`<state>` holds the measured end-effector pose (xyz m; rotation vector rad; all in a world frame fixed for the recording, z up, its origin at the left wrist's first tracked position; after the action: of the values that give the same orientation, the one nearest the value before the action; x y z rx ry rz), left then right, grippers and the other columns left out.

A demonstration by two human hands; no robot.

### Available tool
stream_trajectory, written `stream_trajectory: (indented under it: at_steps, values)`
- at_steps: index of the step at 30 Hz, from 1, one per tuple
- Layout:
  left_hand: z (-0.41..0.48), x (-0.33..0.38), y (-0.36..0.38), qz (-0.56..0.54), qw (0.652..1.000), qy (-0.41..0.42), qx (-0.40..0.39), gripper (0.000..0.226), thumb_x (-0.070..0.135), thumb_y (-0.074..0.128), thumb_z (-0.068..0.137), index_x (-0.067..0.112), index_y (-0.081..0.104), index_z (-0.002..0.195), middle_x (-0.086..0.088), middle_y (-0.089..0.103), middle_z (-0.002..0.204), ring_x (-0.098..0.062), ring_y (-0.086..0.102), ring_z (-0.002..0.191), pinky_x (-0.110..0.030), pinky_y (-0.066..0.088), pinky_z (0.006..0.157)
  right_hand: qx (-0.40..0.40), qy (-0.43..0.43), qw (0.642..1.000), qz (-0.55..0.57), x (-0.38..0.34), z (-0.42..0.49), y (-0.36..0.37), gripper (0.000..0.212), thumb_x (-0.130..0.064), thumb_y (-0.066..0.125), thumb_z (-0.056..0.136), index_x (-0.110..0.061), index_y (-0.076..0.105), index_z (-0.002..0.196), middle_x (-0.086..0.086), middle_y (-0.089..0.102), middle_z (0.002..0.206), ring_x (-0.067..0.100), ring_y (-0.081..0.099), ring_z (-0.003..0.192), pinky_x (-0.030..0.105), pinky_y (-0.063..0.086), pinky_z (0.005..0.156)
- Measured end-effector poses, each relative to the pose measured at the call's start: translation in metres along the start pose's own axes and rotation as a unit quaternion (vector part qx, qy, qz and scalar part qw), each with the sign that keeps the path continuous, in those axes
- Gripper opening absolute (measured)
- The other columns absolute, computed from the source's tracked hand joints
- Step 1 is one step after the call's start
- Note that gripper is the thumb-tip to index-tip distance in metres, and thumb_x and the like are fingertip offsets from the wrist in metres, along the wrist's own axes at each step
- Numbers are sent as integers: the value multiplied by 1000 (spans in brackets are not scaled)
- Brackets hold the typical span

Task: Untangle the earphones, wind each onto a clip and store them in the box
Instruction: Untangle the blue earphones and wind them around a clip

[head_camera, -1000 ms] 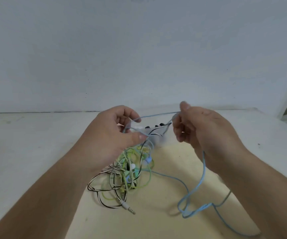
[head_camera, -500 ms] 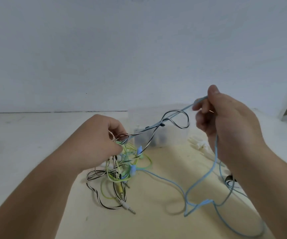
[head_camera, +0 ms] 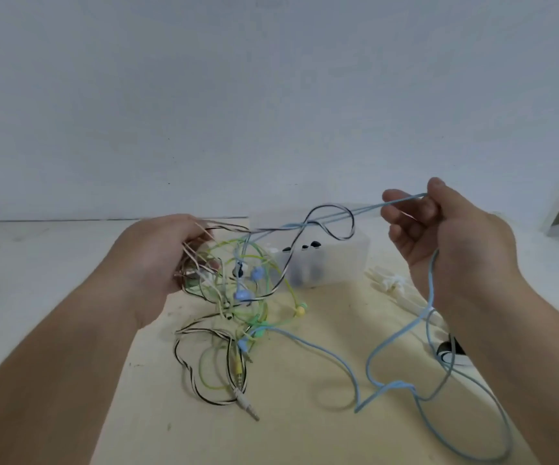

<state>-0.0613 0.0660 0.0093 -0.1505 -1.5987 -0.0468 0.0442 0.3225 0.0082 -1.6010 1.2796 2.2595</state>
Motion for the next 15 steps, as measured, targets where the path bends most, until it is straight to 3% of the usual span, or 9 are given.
stream_trajectory:
  at_steps: [2, 7, 9, 11, 12, 15]
  values:
    - [3, 0, -7, -15, 998, -11, 59, 12, 13, 60, 80, 11, 59, 68, -5, 52, 63, -21, 48, 50, -31, 40, 58, -10, 13, 1000, 23, -2, -2, 0, 44, -25, 48, 103, -15, 37, 61, 11, 77, 88, 18, 68, 65, 22, 51, 56]
    - [4, 5, -17, 193, 972, 36, 132, 14, 16, 59, 73, 11, 46, 67, -12, 40, 67, -24, 34, 66, -35, 30, 62, -24, 41, 995, 86, -7, -4, 1, 46, -32, 46, 103, -17, 36, 61, 7, 76, 84, 19, 68, 68, 22, 54, 63]
    - [7, 0, -18, 326, 938, 51, 108, 19, 11, 54, 81, 8, 46, 64, -12, 45, 66, -28, 39, 65, -34, 34, 61, -45, 42, 993, 98, -7, -5, 3, 47, -33, 45, 103, -16, 37, 60, 8, 75, 85, 20, 69, 70, 22, 55, 64]
    - [10, -7, -19, 405, 907, 73, 90, 11, 10, 55, 81, 9, 58, 70, -10, 61, 72, -32, 55, 69, -34, 43, 65, -93, 51, 991, 80, -4, -8, 8, 50, -36, 44, 102, -17, 39, 57, 10, 76, 89, 22, 71, 75, 24, 57, 65]
    - [8, -8, -18, 411, 905, 83, 70, 10, 7, 57, 79, 15, 63, 75, -8, 66, 80, -28, 59, 71, -33, 44, 65, -124, 59, 989, 47, -2, -9, 12, 51, -38, 42, 102, -16, 41, 56, 12, 76, 92, 24, 72, 78, 26, 58, 65]
    - [-2, -5, -11, 364, 922, 123, -52, 40, -3, 60, 76, 32, 68, 93, 11, 61, 111, -8, 57, 61, -25, 44, 57, -197, 85, 973, -86, 8, -16, 20, 49, -39, 36, 104, -12, 50, 65, 17, 75, 103, 32, 73, 90, 31, 60, 68]
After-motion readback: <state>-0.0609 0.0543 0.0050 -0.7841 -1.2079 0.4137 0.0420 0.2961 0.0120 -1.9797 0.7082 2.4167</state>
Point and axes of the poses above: each hand's wrist, its own z-axis towards the middle knuckle, its own y-axis out of the palm, x = y × z, the point moved 2 cm from there along z, towards the middle knuckle
